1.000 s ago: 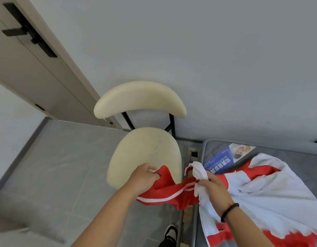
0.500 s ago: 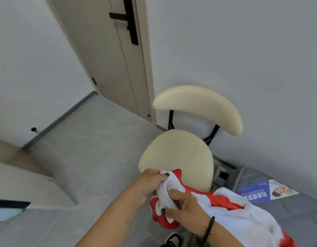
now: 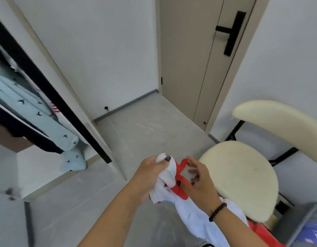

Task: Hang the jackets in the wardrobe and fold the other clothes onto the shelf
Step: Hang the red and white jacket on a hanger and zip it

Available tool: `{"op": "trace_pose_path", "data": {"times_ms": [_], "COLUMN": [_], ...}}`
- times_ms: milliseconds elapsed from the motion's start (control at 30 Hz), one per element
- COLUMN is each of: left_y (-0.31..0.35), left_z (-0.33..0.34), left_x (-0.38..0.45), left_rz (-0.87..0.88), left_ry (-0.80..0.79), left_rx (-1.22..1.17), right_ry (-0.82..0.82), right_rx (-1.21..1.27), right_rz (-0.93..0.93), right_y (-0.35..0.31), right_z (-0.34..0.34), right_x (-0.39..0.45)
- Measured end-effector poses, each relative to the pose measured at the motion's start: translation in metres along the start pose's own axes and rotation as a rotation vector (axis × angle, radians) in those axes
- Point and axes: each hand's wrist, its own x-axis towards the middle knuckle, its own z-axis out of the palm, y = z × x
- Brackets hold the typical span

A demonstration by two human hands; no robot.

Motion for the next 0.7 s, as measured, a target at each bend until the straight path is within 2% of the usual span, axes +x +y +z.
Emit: {"op": "trace_pose_path", "data": {"times_ms": [100, 167, 267, 367, 600, 700], "left_y": [0.008, 0.014, 0.022, 0.023, 0.023, 0.023], "left_z": [-0.058, -0.097, -0.152, -0.202, -0.312, -0.345], "left_x": [-0.039, -0.064, -0.1, -0.133, -0.197, -0.213], "left_rz": [0.053, 0.092, 0.108, 0.176, 0.457, 0.456], "left_ry": [0.025, 0.095, 0.208, 0.319, 0.585, 0.711], "left_rx": [-0.03, -0.074, -0.127, -0.093, 0.387, 0.538], "right_ry": [-0.321, -0.533, -0.708, -0.732, -0.714, -0.768], "right_rx": [-0.174, -0.201, -0.207, -0.269, -0.121, -0.112], "right_rz": [-0.064, -0.036, -0.025, -0.17, -0.426, -0.559], "right_y": [-0.017, -0.034, -0.062, -0.093, -0.187, -0.227], "right_z": [0.055, 0.094, 0.153, 0.207, 0.29, 0.325], "right_x": [-0.006, -0.009, -0.012, -0.012, 0.0, 0.005]}}
